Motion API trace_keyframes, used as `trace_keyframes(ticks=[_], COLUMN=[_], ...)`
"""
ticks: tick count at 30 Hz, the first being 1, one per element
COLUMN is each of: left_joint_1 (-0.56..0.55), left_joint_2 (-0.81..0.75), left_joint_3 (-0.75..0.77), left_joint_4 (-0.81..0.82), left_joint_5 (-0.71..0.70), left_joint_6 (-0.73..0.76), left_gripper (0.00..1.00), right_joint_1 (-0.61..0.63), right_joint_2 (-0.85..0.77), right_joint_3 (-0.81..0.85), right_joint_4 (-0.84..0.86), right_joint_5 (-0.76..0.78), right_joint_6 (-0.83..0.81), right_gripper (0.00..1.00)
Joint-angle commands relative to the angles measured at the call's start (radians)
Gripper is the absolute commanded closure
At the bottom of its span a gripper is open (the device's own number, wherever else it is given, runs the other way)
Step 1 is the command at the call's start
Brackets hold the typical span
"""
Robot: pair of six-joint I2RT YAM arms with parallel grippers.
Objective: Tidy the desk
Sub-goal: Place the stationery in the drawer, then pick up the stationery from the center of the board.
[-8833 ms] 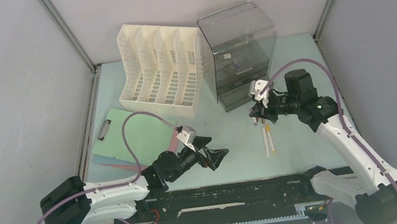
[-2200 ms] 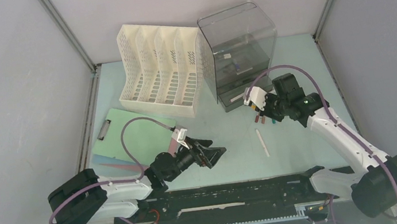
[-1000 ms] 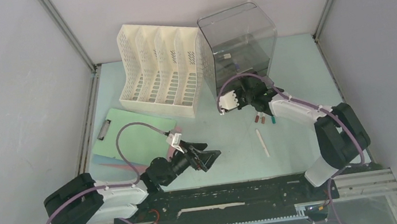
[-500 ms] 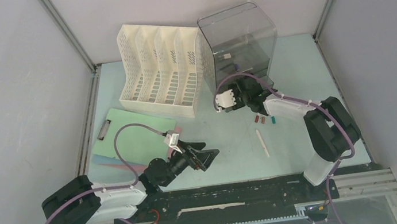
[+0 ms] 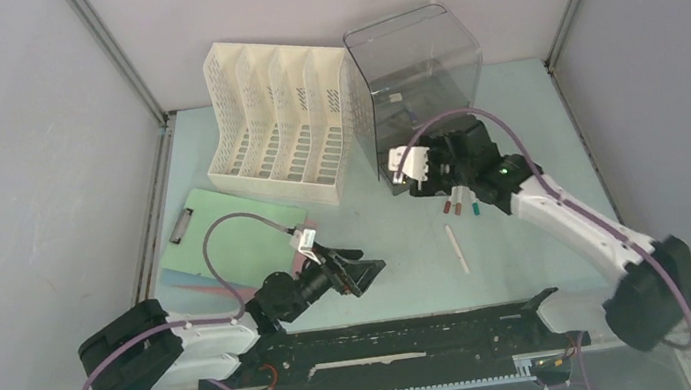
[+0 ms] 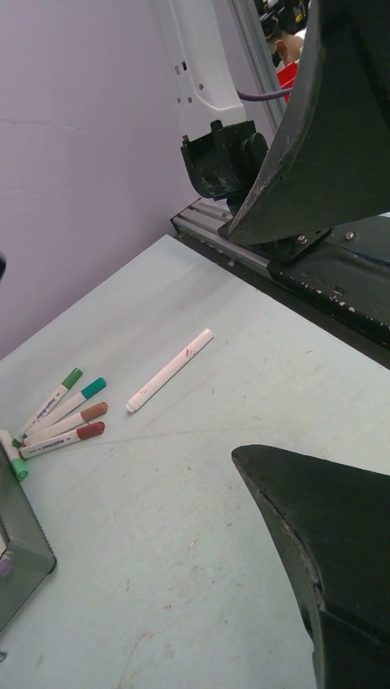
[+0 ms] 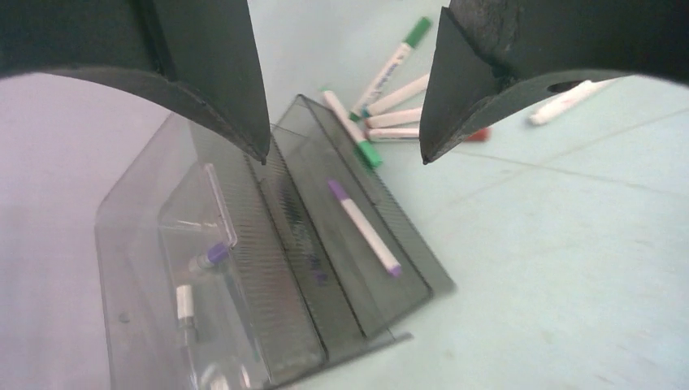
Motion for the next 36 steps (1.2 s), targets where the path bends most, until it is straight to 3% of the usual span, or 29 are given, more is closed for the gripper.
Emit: trace_keyframes(ticks=[1, 5, 7, 9, 11, 20, 27, 33, 36], left_joint_1=[0.008, 0.012, 0.015, 0.018, 0.021, 0.028, 0.021, -0.01, -0.036], left_joint_2=[0.054, 0.117, 0.153, 0.198, 0.25, 0.429, 0.462, 0.476, 0.491], left_joint_3=[0.055, 0.081, 0.1, 0.123, 0.147, 0.297, 0.432, 0.606, 0.733], left_joint_4=[0.067, 0.117, 0.138, 0.167, 0.197, 0.183, -0.116, -0.5, -0.73], left_joint_5=[0.046, 0.075, 0.088, 0.124, 0.141, 0.233, 0.187, 0.108, -0.002], left_joint_6=[-0.043, -0.084, -0.112, -0.145, -0.184, -0.286, -0.3, -0.246, -0.216], left_gripper=[0.0, 0.0, 0.0, 0.0, 0.0, 0.0, 0.0, 0.0, 0.0], right_joint_1=[-0.016, -0.124, -0.205, -0.278, -0.345, -0.503, -0.538, -0.543, -0.546], right_joint_2=[-0.156, -0.294, -0.373, -0.447, -0.512, -0.547, -0.571, -0.585, -0.589], right_joint_3=[0.03, -0.037, -0.096, -0.163, -0.219, -0.238, -0.237, -0.238, -0.239], right_joint_4=[-0.215, -0.233, -0.18, -0.098, -0.024, -0.006, 0.005, 0.016, 0.027], right_joint_5=[-0.279, -0.526, -0.634, -0.696, -0.751, -0.749, -0.696, -0.638, -0.601], right_joint_6=[0.224, 0.312, 0.375, 0.484, 0.579, 0.711, 0.735, 0.742, 0.754], right_gripper=[0.25, 0.21, 0.14, 0.01, 0.0, 0.0, 0.0, 0.0, 0.0])
